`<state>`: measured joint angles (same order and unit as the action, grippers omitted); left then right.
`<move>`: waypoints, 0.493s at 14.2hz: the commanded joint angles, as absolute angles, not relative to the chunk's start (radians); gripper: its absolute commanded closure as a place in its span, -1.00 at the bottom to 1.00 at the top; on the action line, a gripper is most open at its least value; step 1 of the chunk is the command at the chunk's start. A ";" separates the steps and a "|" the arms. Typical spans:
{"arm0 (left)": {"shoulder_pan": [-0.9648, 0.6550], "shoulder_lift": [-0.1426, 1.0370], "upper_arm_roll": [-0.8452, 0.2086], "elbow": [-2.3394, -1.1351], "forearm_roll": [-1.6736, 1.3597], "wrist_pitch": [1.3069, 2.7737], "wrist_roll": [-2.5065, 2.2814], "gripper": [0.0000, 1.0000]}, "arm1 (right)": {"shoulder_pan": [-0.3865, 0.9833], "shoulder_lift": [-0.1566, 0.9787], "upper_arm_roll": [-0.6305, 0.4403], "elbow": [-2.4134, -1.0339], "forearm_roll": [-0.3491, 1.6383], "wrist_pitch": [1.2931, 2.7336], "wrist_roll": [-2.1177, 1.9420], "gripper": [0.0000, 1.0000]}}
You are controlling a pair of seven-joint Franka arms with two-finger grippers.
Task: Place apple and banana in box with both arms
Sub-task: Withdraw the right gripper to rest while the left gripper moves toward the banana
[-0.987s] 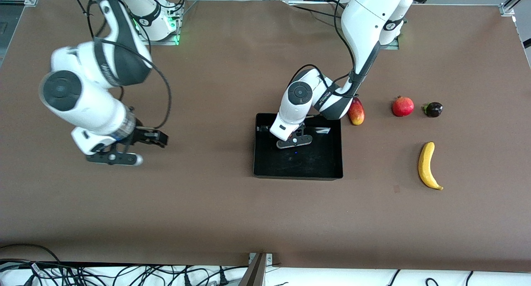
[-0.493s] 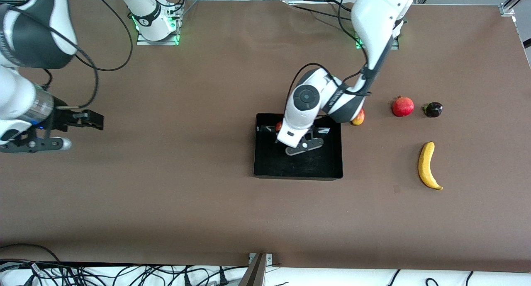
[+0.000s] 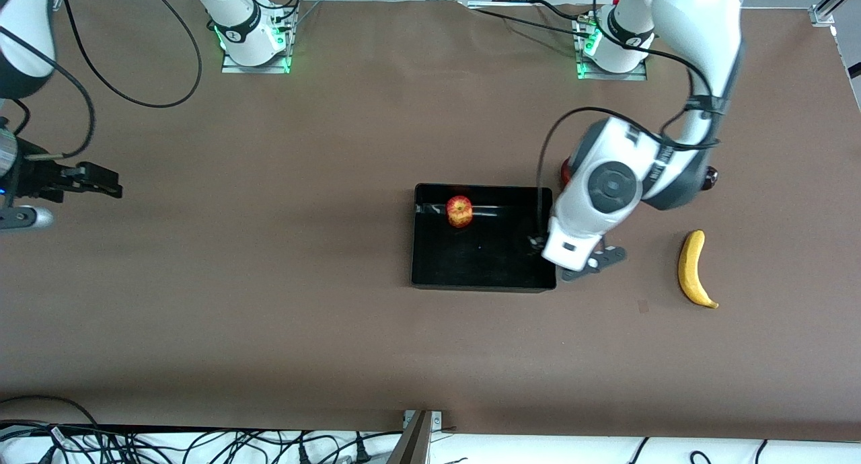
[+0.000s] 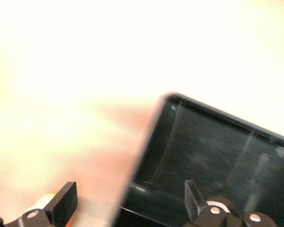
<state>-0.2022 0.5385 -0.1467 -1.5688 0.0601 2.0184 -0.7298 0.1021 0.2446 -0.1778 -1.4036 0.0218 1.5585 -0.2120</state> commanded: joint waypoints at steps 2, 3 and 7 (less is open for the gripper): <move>-0.011 0.518 -0.163 -1.597 0.078 1.997 -0.443 -1.00 | -0.034 0.082 -0.038 -1.575 0.029 1.565 -0.310 -1.00; 0.042 0.520 -0.164 -1.597 0.080 1.991 -0.348 -1.00 | -0.050 0.054 -0.034 -1.612 0.031 1.571 -0.331 -1.00; 0.165 0.541 -0.155 -1.594 0.084 2.005 -0.089 -1.00 | -0.081 0.005 -0.002 -1.637 -0.033 1.586 -0.322 -1.00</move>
<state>0.1349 0.5423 -0.1445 -1.5820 0.0637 2.0038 -0.1790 -0.0512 0.0548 -0.0363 -1.5856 0.0054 1.5786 -0.3023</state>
